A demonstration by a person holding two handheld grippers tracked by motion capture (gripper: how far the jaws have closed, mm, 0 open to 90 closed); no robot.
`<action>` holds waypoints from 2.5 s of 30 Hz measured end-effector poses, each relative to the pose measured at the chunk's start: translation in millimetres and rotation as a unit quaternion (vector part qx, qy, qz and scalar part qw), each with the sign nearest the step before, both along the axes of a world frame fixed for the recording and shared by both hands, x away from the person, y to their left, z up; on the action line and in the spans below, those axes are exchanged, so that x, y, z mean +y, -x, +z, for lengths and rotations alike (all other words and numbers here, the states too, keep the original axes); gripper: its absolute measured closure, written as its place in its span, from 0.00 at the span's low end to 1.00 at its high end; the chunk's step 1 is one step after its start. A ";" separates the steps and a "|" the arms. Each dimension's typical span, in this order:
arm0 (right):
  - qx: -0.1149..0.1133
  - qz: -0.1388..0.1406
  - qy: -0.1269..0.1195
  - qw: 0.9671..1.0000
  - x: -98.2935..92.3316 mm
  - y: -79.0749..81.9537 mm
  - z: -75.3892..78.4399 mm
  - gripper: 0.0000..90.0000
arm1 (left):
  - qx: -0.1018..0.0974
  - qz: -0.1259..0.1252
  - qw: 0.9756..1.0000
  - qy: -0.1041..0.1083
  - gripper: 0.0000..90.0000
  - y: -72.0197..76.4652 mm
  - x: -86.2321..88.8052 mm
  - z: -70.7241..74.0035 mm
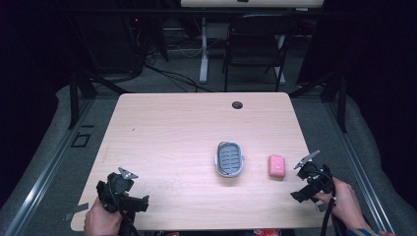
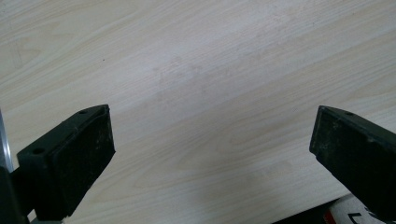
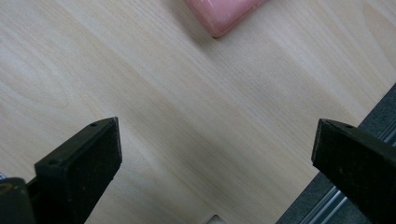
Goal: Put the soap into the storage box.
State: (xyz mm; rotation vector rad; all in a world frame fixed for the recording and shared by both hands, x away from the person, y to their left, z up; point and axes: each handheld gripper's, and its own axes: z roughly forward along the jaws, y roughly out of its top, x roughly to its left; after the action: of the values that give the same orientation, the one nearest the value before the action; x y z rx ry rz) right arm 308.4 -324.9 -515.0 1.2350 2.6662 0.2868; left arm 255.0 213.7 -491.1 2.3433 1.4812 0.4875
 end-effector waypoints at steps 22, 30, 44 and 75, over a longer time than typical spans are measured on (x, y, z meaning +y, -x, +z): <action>-0.021 0.073 0.061 0.995 9.1 -0.7 1.3 0.00 | -0.001 -0.012 1.000 -0.002 0.00 -4.6 -1.4 -1.3; -0.016 0.086 0.067 0.994 5.2 -12.5 1.8 0.00 | -0.001 -0.010 1.000 -0.003 0.00 -4.2 -2.3 -1.0; -0.003 0.171 0.033 0.985 19.1 -55.9 10.0 0.00 | -0.003 -0.003 1.000 -0.003 0.00 3.7 1.5 -0.8; 0.053 0.284 0.066 0.955 57.0 -109.3 -14.8 0.01 | -0.002 -0.003 1.000 -0.003 0.00 7.5 2.9 -1.1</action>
State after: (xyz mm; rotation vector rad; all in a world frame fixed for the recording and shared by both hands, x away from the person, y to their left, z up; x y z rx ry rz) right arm 417.6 -267.9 -529.9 0.4306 3.0228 0.1160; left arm 247.5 216.6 -492.2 2.3486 1.4724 0.4951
